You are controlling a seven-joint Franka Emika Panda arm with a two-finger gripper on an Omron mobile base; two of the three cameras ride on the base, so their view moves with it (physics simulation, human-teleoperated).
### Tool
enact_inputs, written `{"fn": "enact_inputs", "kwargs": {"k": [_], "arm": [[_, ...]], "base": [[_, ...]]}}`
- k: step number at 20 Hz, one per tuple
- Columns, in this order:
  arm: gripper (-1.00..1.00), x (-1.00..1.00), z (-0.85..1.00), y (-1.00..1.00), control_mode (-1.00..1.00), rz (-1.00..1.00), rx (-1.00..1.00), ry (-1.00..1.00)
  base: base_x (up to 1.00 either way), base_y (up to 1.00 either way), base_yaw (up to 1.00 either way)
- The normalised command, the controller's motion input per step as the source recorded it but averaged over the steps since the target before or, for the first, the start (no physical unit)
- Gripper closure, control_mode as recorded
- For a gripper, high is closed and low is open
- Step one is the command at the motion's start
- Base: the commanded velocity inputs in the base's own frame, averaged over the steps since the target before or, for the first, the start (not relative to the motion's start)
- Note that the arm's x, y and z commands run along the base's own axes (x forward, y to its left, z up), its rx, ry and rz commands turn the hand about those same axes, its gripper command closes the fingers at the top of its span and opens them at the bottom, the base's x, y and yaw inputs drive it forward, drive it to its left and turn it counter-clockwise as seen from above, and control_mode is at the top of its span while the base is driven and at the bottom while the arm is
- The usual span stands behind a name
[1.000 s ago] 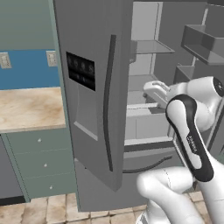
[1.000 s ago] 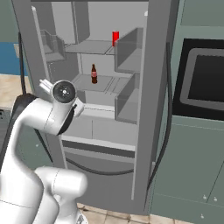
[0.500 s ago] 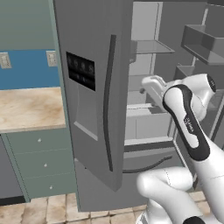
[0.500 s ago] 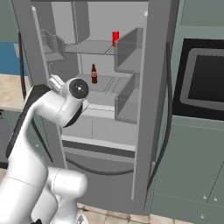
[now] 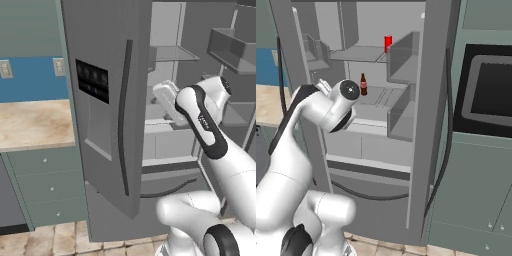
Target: Open the fridge, grab two sodas, and place both sodas inside the bowl with ice on the dining counter.
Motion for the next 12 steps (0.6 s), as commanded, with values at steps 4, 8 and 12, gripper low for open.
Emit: {"fn": "enact_inputs", "kwargs": {"k": [4, 8, 12], "arm": [[-1.0, 0.31, -0.09, 0.17, -1.0, 0.01, 0.07, 0.11], [-1.0, 0.12, -0.12, 0.17, -1.0, 0.05, 0.1, 0.07], [-1.0, -0.02, -0.17, 0.31, -1.0, 0.11, 0.13, 0.0]], "base": [[0.0, 0.0, 0.0], [0.0, 0.0, 0.0], [0.0, 0.0, 0.0]]}}
